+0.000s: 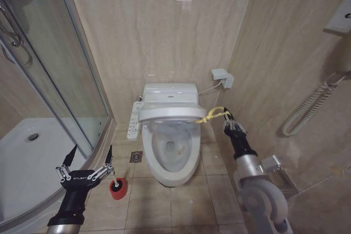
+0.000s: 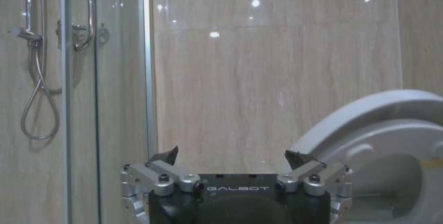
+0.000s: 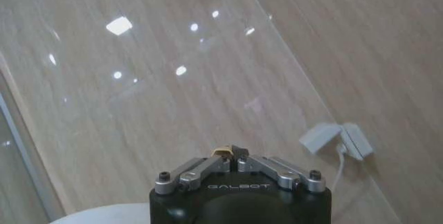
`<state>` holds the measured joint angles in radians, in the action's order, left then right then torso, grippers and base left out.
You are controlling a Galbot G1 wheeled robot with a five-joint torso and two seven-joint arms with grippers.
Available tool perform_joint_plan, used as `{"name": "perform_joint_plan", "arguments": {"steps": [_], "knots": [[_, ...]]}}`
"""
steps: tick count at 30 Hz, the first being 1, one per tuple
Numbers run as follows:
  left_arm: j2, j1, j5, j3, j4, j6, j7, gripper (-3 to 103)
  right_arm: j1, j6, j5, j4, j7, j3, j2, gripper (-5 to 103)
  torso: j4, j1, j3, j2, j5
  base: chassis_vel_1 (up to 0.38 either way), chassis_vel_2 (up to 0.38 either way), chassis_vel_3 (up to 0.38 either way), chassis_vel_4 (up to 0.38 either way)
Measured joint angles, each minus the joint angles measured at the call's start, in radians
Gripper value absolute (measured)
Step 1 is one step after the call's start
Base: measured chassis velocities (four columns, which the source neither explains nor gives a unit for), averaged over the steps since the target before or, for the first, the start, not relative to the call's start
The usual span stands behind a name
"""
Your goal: Open the toilet lid, clean the toilet bowl with a toilet brush, close the toilet lid, and flush.
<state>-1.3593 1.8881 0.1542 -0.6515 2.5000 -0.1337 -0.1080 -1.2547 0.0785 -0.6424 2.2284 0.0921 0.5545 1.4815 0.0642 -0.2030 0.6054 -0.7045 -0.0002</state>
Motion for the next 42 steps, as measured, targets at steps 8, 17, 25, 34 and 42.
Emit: {"name": "perform_joint_plan", "arguments": {"steps": [8,17,25,34,42], "knots": [[0.000,0.000,0.000,0.000,0.000,0.000,0.000,100,0.217,-0.043,0.036,-0.170,-0.012,-0.038,-0.001,2,0.0002,0.000,0.000,0.000,0.0000,0.000,0.000,0.000,0.000],[0.000,0.000,0.000,0.000,0.000,0.000,0.000,100,0.487,-0.107,0.090,-0.387,-0.044,-0.108,-0.028,2,0.0000,0.000,0.000,0.000,0.0001,0.000,0.000,0.000,0.000],[0.000,0.000,0.000,0.000,0.000,0.000,0.000,100,0.683,-0.162,0.153,-0.537,-0.042,-0.176,-0.045,2,-0.0001,0.000,0.000,0.000,0.0001,0.000,0.000,0.000,0.000],[0.000,0.000,0.000,0.000,0.000,0.000,0.000,100,0.896,-0.210,0.370,-0.741,-0.036,-0.205,-0.047,2,-0.0006,0.000,0.000,0.000,0.0001,0.000,0.000,0.000,0.000],[0.000,0.000,0.000,0.000,0.000,0.000,0.000,100,1.024,-0.308,0.661,-0.935,-0.042,-0.216,-0.012,2,0.0000,0.000,0.000,0.000,0.0000,0.000,0.000,0.000,0.000]]}}
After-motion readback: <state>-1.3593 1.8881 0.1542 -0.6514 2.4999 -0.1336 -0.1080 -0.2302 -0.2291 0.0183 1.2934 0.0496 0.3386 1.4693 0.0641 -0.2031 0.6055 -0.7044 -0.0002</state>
